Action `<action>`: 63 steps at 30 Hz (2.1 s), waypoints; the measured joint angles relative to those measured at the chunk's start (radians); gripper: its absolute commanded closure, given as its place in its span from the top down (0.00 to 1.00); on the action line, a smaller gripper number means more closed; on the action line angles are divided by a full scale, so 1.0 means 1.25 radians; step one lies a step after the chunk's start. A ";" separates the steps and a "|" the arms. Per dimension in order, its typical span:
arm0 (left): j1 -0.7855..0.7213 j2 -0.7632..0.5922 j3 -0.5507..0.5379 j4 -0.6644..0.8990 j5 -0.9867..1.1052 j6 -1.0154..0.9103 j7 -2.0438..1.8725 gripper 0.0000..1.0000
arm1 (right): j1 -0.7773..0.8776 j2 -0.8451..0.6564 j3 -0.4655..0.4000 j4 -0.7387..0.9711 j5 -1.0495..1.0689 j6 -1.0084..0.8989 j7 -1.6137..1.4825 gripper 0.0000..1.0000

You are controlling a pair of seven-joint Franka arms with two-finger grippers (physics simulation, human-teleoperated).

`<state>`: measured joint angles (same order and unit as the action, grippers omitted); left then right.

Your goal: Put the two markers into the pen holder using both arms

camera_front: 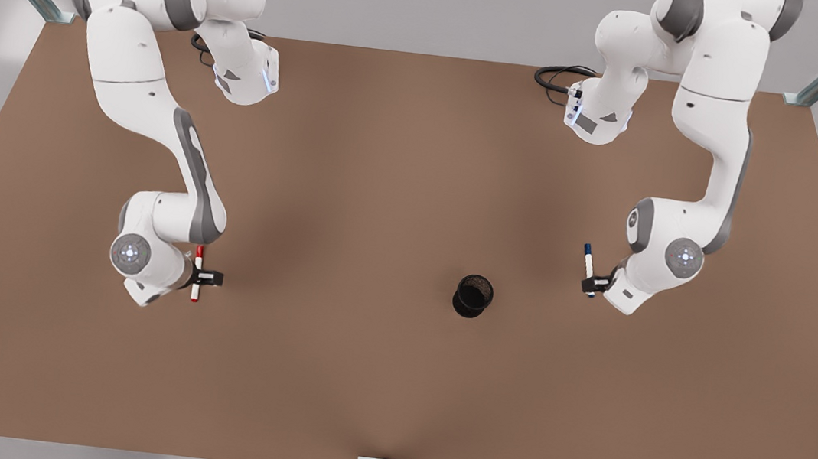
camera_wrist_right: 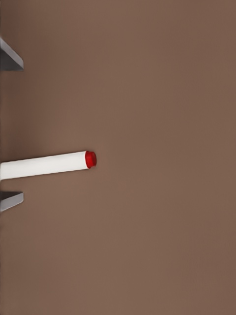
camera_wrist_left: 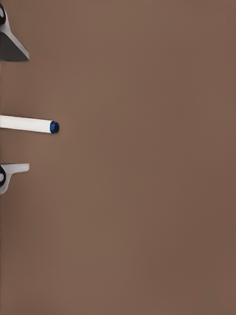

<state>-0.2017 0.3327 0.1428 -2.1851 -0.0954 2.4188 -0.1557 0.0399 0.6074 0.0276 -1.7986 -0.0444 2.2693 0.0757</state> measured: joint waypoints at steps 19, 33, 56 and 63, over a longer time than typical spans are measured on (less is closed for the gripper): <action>-0.006 0.063 -0.002 -0.034 0.008 0.118 -0.020 0.58 | -0.028 0.041 0.007 -0.026 -0.001 0.100 -0.010 0.60; -0.013 0.095 -0.004 -0.016 0.008 0.132 -0.007 0.39 | -0.029 0.041 0.008 -0.022 0.010 0.104 -0.044 0.21; -0.011 0.088 -0.002 -0.002 0.018 0.135 -0.016 0.21 | 0.372 0.225 0.286 0.649 -0.004 0.350 -0.113 0.21; -0.006 0.040 0.002 0.103 0.020 0.004 -0.023 0.21 | 0.582 0.348 0.145 0.786 -0.005 0.390 -0.084 0.21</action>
<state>-0.2090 0.3821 0.1453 -2.0565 -0.0710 2.4235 -0.1848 0.7671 1.0427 0.2084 -0.8157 -0.0506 2.7562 -0.0292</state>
